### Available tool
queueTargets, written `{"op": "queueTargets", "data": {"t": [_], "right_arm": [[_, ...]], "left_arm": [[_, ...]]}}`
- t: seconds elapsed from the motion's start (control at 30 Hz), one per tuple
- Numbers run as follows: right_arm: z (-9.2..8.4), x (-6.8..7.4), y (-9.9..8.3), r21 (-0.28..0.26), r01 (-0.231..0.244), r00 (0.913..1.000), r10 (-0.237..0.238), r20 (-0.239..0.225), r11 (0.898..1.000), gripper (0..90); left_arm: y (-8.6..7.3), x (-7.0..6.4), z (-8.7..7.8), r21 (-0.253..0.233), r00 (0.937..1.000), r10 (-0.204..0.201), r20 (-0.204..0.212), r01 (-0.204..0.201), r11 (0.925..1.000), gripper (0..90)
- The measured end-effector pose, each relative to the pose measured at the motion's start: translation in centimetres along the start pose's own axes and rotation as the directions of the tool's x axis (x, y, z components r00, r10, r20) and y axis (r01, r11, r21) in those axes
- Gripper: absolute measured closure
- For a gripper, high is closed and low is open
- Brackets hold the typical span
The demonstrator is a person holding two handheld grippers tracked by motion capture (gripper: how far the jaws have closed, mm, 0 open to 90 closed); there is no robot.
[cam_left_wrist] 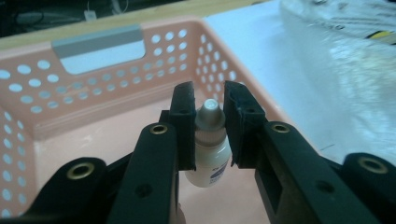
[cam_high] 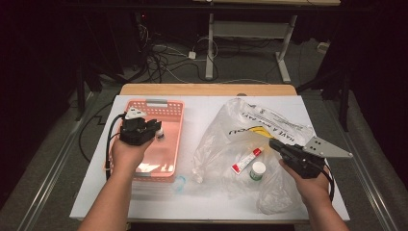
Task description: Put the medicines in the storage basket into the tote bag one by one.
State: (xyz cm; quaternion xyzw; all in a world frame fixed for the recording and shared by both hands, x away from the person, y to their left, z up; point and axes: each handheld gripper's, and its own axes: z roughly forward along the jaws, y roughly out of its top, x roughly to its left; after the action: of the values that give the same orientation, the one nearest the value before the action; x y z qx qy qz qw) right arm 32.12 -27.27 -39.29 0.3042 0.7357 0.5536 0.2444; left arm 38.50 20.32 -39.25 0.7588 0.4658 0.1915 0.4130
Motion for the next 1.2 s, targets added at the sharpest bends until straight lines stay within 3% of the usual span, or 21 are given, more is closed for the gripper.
{"op": "queueTargets", "data": {"t": [0.3,0.53,0.83,1.07,1.2], "right_arm": [[0.1,0.0,0.0,-0.001,0.006,1.0,-0.006,-0.001,1.0,90.0],[0.2,0.1,0.0,0.003,0.005,1.0,-0.005,-0.001,1.0,90.0],[0.0,0.2,0.0,0.007,0.002,1.0,-0.002,0.004,1.0,90.0],[0.1,0.0,-0.1,0.006,0.002,1.0,-0.002,0.0,1.0,90.0],[0.1,0.0,0.0,0.001,0.009,1.0,-0.009,-0.001,1.0,90.0]], "left_arm": [[-0.2,-3.8,-2.5,-0.088,0.994,0.055,0.095,-0.047,0.995,73.2],[-0.6,-6.8,-3.6,-0.127,0.9803,0.101,0.17,-0.08,0.9886,73.2],[-1.2,-10.4,-3.5,-0.152,0.954,0.154,0.257,-0.117,0.9814,73.2],[-0.8,-12.6,-3.0,-0.171,0.9339,0.189,0.303,-0.142,0.975,73.2],[-0.4,-14.1,-2.6,-0.184,0.917,0.208,0.34,-0.152,0.9711,73.2]]}}
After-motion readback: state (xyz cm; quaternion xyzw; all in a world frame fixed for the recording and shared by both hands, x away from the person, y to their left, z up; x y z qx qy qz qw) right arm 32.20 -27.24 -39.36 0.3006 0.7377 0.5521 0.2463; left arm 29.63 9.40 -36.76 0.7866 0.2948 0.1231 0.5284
